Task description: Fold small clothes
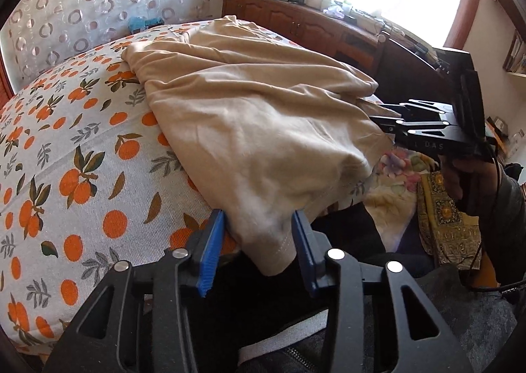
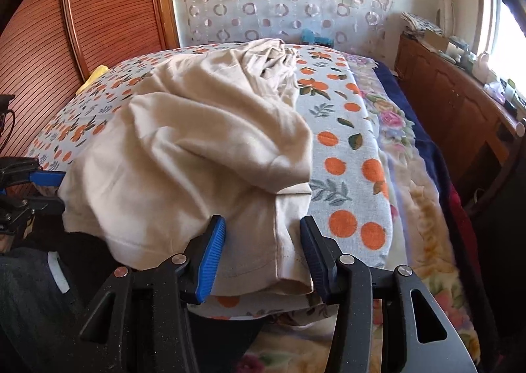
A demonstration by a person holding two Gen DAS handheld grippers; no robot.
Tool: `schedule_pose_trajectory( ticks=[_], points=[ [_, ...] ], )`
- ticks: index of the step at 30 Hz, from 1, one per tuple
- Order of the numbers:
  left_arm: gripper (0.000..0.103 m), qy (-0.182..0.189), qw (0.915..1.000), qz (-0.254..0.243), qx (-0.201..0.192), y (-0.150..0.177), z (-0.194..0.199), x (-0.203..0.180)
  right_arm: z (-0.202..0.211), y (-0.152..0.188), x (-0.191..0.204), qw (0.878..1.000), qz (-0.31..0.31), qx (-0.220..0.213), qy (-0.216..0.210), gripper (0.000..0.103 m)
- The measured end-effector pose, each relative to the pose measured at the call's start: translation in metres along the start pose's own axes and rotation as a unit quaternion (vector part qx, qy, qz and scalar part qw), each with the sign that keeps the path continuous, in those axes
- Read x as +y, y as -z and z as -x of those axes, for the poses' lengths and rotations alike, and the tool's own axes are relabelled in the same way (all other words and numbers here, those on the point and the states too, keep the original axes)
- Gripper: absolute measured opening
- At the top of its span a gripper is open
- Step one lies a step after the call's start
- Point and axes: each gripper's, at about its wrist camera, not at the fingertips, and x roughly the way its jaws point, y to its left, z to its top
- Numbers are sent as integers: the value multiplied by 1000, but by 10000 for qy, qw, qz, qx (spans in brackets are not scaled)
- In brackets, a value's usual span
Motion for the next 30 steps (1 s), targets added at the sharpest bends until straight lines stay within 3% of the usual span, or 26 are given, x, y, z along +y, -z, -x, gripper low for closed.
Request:
schedule_pose_trajectory(
  ticks=[2, 3, 7, 8, 9, 10, 13, 24, 30],
  points=[
    [40, -74, 10000, -52, 15, 0, -1, -3, 2, 2, 3, 9998, 46, 12, -172, 12],
    [40, -111, 9999, -83, 23, 0, -2, -5, 3, 3, 7, 9995, 96, 32, -290, 9],
    [37, -138, 9997, -174, 63, -2, -4, -9, 6, 6, 14, 9993, 223, -46, -304, 6],
    [32, -146, 9997, -175, 62, -3, -4, -9, 8, 6, 13, 9992, 187, -102, -342, 6],
    [13, -200, 9996, -166, 69, -3, -5, -8, 10, 7, 12, 9991, 158, -155, -356, 6],
    [6, -164, 9997, -151, 94, -4, -5, -6, 12, 6, 11, 9990, 121, -215, -380, 6],
    [5, 54, 9999, -144, 49, -5, 6, -4, 23, 3, 5, 9982, 1, -439, -416, 5],
    [5, 825, 9916, 71, -989, -33, 126, 5, 121, -27, -4, 9872, -63, -1447, -664, 5],
    [5, 846, 9905, 362, -1017, -66, 120, 37, 120, -47, -4, 9876, 39, -1415, -679, 5]
  ],
)
